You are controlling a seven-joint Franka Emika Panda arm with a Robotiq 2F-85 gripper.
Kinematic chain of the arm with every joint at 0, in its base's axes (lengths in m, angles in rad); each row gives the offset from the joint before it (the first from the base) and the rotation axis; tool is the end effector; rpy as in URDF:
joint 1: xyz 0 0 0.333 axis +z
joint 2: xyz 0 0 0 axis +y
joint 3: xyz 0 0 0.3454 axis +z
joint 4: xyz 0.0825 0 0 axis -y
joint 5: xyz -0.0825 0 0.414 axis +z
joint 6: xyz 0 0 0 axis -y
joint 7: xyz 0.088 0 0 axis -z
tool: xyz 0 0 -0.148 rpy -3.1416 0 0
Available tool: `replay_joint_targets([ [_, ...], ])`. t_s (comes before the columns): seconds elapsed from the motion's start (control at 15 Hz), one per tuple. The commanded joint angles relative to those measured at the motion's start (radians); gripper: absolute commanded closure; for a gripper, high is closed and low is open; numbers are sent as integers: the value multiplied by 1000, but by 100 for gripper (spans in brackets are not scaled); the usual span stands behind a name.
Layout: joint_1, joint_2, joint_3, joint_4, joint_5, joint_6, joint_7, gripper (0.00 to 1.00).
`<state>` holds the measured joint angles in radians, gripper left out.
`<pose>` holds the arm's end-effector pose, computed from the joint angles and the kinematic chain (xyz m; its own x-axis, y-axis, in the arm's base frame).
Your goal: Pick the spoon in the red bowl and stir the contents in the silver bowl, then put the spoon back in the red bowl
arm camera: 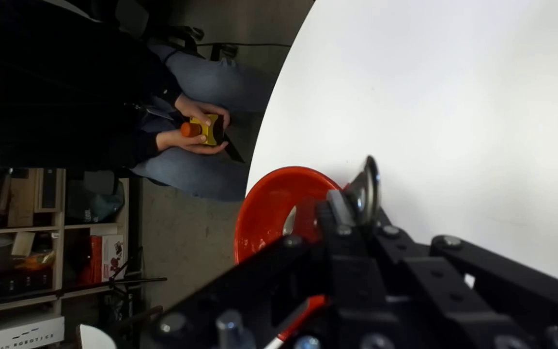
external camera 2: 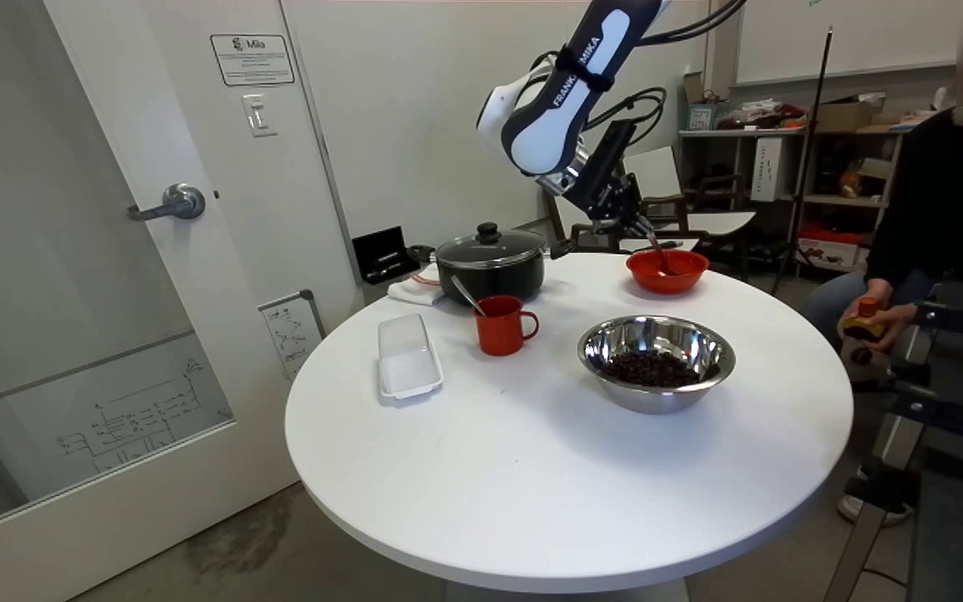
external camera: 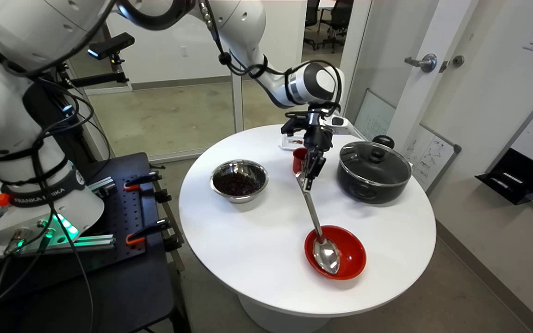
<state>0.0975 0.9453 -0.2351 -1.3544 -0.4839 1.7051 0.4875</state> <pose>0.6905 -0.1340 0.1190 0.8543 -0.4517 -0.2571 -0.1458 -0.6830 0.7158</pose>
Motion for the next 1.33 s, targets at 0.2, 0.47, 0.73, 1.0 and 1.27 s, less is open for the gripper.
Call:
replay_joint_targets([
  [0.2,12,118,-15,140,-9,-23,6,99],
  [0.47,20,163,-36,201,-23,-45,-1,99],
  [0.73,30,206,-56,260,-35,-96,-12,99],
  [1.0,39,254,-67,310,-53,-159,-20,99],
  [1.27,35,291,-59,355,-50,-207,-56,99],
])
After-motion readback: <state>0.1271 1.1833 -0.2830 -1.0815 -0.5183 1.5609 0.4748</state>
